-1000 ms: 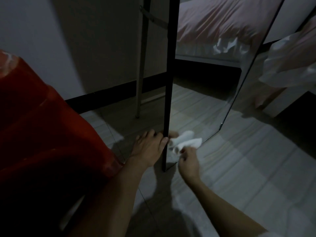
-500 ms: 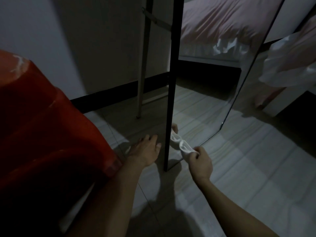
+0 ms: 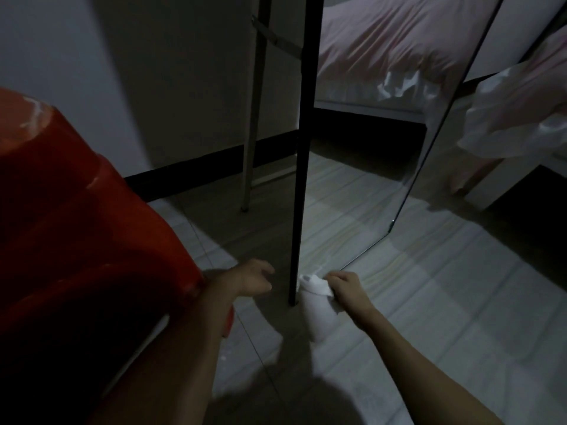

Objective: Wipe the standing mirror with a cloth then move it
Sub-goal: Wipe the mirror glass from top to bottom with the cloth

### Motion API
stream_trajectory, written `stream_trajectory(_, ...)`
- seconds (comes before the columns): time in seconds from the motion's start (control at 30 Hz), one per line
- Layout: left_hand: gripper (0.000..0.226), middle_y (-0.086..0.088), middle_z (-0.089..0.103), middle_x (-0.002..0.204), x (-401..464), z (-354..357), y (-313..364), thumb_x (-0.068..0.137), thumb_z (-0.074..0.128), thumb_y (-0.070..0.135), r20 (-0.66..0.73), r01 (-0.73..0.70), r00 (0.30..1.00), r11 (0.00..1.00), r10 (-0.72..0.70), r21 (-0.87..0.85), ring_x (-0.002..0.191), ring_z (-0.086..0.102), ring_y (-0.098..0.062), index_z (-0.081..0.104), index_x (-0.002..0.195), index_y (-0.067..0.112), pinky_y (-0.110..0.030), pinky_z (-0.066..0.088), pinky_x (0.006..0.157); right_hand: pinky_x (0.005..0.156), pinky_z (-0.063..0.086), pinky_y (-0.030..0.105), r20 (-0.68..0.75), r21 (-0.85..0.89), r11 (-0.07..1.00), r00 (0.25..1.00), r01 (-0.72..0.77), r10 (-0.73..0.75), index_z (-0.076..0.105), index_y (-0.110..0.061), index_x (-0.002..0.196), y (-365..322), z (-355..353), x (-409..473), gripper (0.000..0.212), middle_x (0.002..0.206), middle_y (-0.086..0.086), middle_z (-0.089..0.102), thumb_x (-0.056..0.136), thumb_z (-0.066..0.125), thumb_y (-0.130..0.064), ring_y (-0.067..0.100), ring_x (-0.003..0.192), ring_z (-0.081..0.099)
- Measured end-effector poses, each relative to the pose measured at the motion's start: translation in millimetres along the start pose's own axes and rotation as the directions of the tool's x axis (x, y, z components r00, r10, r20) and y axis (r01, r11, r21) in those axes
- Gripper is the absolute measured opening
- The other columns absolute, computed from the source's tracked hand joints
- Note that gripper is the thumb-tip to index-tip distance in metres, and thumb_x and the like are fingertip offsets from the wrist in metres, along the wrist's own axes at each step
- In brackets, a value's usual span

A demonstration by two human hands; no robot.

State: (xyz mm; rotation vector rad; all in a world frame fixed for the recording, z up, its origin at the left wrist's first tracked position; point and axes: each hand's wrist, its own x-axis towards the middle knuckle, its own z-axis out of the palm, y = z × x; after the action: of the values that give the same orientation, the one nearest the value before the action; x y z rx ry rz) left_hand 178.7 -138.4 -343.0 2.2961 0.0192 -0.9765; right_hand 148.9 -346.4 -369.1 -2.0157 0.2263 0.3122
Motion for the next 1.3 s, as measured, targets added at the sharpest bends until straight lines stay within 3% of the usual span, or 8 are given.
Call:
stream_trajectory(0.27,0.056,-0.007,0.049,0.134,-16,1,9,0.076,0.071,0.015,0.355,0.132,0.935,0.912,0.017,-0.389,0.121,0.046,-0.027,0.052,0.128,0.022,-0.048,0.038,0.106,0.049,0.040,0.022,0.356,0.390,0.887,0.929,-0.247,0.102,0.056,-0.002,0.088,-2,13,-13,0.013,0.073,0.010,0.055,0.084,0.053,-0.013,0.016,0.057,0.050)
stream_trajectory(0.6,0.034,-0.013,0.051,0.123,-11,9,14,0.096,0.050,0.017,0.066,-0.029,0.996,0.901,0.064,-0.432,0.113,0.051,-0.028,0.045,0.129,0.011,-0.042,0.045,0.097,0.068,0.054,0.026,0.308,0.493,0.853,0.951,-0.171,0.013,0.068,-0.007,0.091,1,10,-20,0.030,0.082,0.003,0.071,0.082,0.047,0.012,0.016,0.075,0.066)
stream_trajectory(0.7,0.024,-0.015,0.051,0.110,-9,3,9,0.096,0.044,0.005,0.019,-0.038,0.997,0.686,0.076,-0.726,0.094,0.054,-0.025,0.054,0.117,0.006,-0.033,0.047,0.077,0.073,0.058,0.027,0.143,0.403,0.915,0.989,-0.016,-0.046,0.070,0.002,0.087,4,14,-15,0.026,0.082,0.007,0.071,0.080,0.050,0.018,0.017,0.077,0.065)
stream_trajectory(0.77,0.021,-0.015,0.058,0.097,-11,-1,8,0.095,0.047,0.024,0.128,0.080,0.991,0.567,0.045,-0.819,0.080,0.057,-0.023,0.060,0.097,0.007,-0.029,0.047,0.067,0.080,0.055,0.021,0.058,0.177,0.969,0.981,0.171,-0.184,0.071,0.004,0.088,2,17,-12,0.027,0.093,0.008,0.066,0.080,0.051,0.020,0.004,0.083,0.063)
stream_trajectory(0.87,0.037,-0.014,0.068,0.085,-9,3,5,0.086,0.063,0.038,0.222,0.164,0.975,0.619,0.017,-0.768,0.073,0.066,-0.022,0.066,0.092,0.002,-0.030,0.054,0.062,0.075,0.049,0.011,0.091,-0.026,0.934,0.931,0.357,-0.353,0.074,-0.002,0.087,-4,27,-15,0.033,0.095,0.000,0.062,0.079,0.049,0.019,-0.009,0.085,0.059)
stream_trajectory(0.97,0.006,-0.014,0.063,0.082,-10,5,8,0.086,0.063,0.005,0.105,0.082,0.994,0.745,-0.016,-0.662,0.070,0.061,-0.018,0.065,0.088,0.000,-0.029,0.050,0.067,0.085,0.053,0.027,0.187,0.203,0.967,0.963,0.154,-0.192,0.069,-0.010,0.089,-6,32,-18,0.031,0.100,0.006,0.064,0.084,0.049,0.012,0.011,0.092,0.062)
stream_trajectory(1.1,0.042,-0.014,0.056,0.111,-13,-2,7,0.082,0.058,-0.013,0.087,0.077,0.996,0.727,-0.024,-0.682,0.101,0.055,-0.023,0.054,0.119,0.006,-0.029,0.049,0.078,0.097,0.046,0.046,0.496,0.574,0.717,0.865,-0.394,0.079,0.059,-0.016,0.116,3,25,-26,0.026,0.122,0.010,0.060,0.093,0.050,-0.024,0.027,0.112,0.058)
stream_trajectory(1.3,0.072,-0.010,0.050,0.128,-19,-1,15,0.074,0.072,-0.004,0.040,0.016,0.999,0.860,0.005,-0.510,0.109,0.051,-0.022,0.042,0.134,0.021,-0.030,0.048,0.084,0.086,0.052,0.035,0.550,0.713,0.552,0.833,-0.431,-0.060,0.051,-0.004,0.129,2,32,-28,0.059,0.127,0.020,0.058,0.078,0.071,-0.026,0.029,0.112,0.059)
